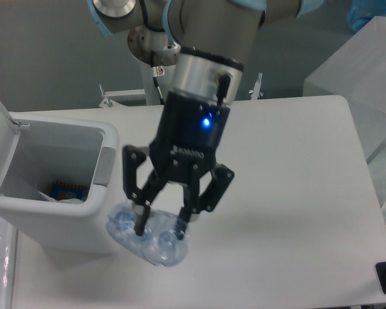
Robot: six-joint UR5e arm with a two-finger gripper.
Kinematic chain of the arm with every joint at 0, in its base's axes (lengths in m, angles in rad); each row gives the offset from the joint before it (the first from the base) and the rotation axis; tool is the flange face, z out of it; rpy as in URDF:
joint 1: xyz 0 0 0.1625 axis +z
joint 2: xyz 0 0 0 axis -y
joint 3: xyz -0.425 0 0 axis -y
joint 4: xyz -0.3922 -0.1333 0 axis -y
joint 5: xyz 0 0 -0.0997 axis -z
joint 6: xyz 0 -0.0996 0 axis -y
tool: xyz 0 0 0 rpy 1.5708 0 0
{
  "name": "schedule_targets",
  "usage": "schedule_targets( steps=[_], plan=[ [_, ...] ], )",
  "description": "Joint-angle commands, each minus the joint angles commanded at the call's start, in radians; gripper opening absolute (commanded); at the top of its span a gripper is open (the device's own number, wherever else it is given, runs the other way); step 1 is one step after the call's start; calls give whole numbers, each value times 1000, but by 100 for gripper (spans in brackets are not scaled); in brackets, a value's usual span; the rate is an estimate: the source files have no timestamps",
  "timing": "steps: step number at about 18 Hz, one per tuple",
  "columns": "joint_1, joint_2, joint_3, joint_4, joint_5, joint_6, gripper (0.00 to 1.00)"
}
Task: Place the trash in the trash can
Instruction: 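Carry the bottle over the white bin, lower it in, open gripper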
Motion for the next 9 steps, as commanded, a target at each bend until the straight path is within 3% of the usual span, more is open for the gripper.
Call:
schedule_targets(
  steps=[4, 9],
  plan=[
    [-3, 31, -24, 0, -52, -3, 55],
    [-15, 126, -168, 5, -55, 38, 55]
  ],
)
